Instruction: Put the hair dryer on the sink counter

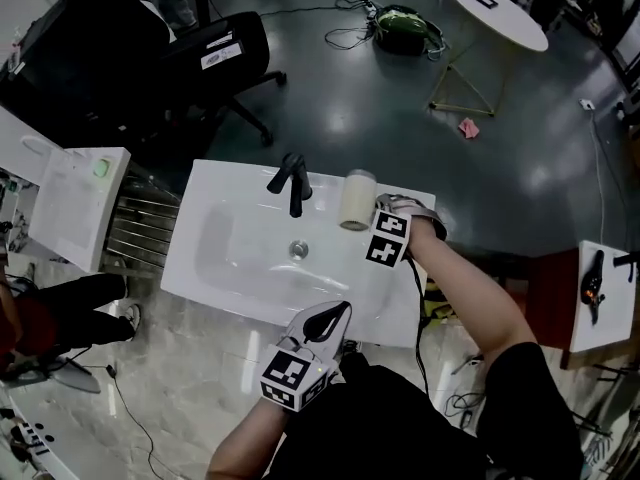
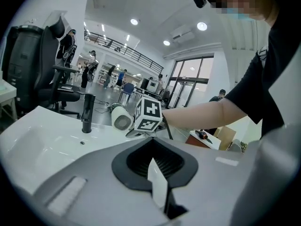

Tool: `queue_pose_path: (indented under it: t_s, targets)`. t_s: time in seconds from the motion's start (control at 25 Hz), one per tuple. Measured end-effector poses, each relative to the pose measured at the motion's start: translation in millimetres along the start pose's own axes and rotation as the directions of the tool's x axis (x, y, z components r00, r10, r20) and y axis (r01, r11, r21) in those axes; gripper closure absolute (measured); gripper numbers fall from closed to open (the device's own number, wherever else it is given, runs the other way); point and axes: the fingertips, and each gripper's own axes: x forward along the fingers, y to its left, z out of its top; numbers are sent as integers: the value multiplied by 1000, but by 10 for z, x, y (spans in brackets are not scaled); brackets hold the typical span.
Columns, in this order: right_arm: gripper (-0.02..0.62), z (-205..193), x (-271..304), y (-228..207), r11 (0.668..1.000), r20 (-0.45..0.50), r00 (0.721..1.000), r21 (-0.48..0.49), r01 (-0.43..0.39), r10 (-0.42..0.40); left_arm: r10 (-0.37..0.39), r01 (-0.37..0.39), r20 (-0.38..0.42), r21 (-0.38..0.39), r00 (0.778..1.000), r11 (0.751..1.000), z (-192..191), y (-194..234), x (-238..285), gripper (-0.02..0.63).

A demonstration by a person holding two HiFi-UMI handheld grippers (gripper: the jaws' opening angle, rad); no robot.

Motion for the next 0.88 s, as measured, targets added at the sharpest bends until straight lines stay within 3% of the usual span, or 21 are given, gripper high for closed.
queue_pose_path:
  t_s: [0.36,0.88]
  targets:
    - [405,-134,350,-18,992,-173,984,-113,-59,39,36,-36,-10,-20,999,999,-87,41,-82,603]
    - [402,-220,560,-40,982,-268,962,-157,-103,58,34,-34,-12,-43,999,998,-111,40,-28,603]
